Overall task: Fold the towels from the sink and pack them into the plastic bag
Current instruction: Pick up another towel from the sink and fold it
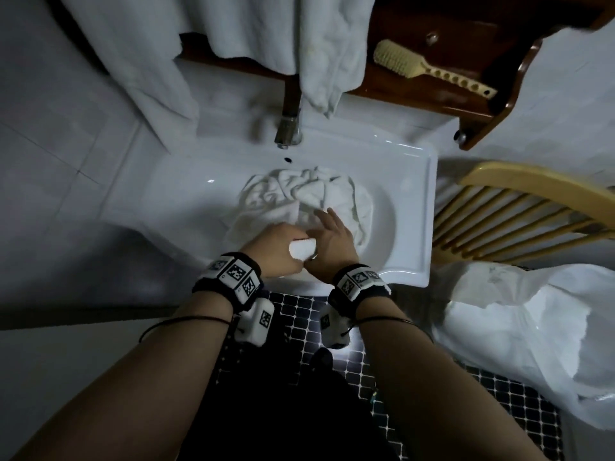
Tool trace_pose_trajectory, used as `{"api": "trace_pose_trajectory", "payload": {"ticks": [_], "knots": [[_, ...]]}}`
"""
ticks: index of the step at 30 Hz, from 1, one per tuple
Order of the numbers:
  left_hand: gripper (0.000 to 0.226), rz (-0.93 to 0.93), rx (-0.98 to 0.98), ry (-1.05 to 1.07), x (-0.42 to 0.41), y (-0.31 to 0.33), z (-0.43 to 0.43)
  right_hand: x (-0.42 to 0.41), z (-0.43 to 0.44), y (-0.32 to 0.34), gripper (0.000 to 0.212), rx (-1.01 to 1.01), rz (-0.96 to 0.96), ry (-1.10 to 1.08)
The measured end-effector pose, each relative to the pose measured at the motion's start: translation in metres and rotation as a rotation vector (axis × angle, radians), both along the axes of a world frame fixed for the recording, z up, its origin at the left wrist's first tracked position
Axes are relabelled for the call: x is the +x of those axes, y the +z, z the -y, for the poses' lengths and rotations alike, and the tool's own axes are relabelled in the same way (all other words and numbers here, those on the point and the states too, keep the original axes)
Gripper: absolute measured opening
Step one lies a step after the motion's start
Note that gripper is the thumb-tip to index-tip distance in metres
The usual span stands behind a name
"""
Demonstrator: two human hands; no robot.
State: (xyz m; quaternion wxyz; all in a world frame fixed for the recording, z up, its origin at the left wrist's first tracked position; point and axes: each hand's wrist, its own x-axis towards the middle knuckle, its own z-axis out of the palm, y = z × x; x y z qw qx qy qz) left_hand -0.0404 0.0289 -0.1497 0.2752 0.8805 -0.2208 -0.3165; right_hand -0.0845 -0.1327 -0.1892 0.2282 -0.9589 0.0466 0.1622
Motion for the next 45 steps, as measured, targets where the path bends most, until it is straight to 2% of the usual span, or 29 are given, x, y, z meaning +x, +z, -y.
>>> {"api": "trace_pose_trajectory", "payload": {"ticks": [3,5,7,10,13,16,18,20,22,25,27,29,32,33,36,39,41,43,45], "knots": [[0.04,0.069,-0.038,0.071,-0.011,0.038,0.0,-0.014,0.019,0.032,0.033,0.054,0.145,-0.081],[0.032,0.098,-0.015,0.074,-0.021,0.052,0.004,-0.023,0.026,0.062,0.021,0.201,0.16,-0.176],[0.022,0.129,0.035,0.086,-0.04,0.064,0.012,-0.037,0.032,0.096,0.018,0.329,0.287,-0.214],[0.015,0.165,-0.056,0.263,-0.062,0.079,0.02,-0.054,0.03,0.139,0.021,0.434,0.473,-0.148],[0.03,0.244,-0.226,0.369,-0.079,0.093,0.025,-0.074,0.028,0.184,0.024,0.59,0.593,-0.156],[0.031,0.271,-0.313,0.448,-0.09,0.124,0.029,-0.089,0.029,0.226,0.034,0.763,0.728,-0.161],[0.038,0.402,-0.414,0.488,-0.089,0.146,0.025,-0.092,0.03,0.246,0.039,0.835,0.818,-0.135],[0.035,0.561,-0.53,0.537,-0.087,0.173,0.019,-0.098,0.031,0.259,0.045,0.86,0.886,-0.138],[0.032,0.677,-0.66,0.573,-0.085,0.201,0.014,-0.099,0.032,0.256,0.062,0.793,0.844,-0.158],[0.025,0.755,-0.774,0.511,-0.085,0.245,0.006,-0.102,0.027,0.238,0.099,0.636,0.568,-0.105],[0.028,0.756,-0.777,0.424,-0.086,0.265,0.002,-0.103,0.016,0.226,0.107,0.537,0.407,-0.032],[0.03,0.748,-0.737,0.328,-0.088,0.278,-0.002,-0.106,0.0,0.223,0.085,0.471,0.355,-0.035],[0.032,0.724,-0.591,0.336,-0.083,0.278,-0.017,-0.103,-0.026,0.231,0.026,0.464,0.431,-0.146],[0.03,0.714,-0.547,0.369,-0.078,0.275,-0.028,-0.101,-0.035,0.235,0.013,0.452,0.463,-0.168],[0.018,0.754,-0.384,0.429,-0.062,0.263,-0.056,-0.095,-0.05,0.25,0.007,0.415,0.554,-0.295],[0.039,0.687,-0.297,0.408,-0.056,0.257,-0.075,-0.088,-0.059,0.266,0.001,0.432,0.775,-0.437],[0.042,0.654,-0.237,0.418,-0.055,0.251,-0.082,-0.083,-0.064,0.276,0.008,0.422,0.867,-0.463],[0.042,0.654,-0.244,0.431,-0.049,0.246,-0.092,-0.081,-0.07,0.283,0.011,0.416,0.892,-0.495],[0.049,0.628,-0.333,0.355,-0.047,0.25,-0.099,-0.08,-0.076,0.286,0.018,0.396,0.86,-0.483]]}}
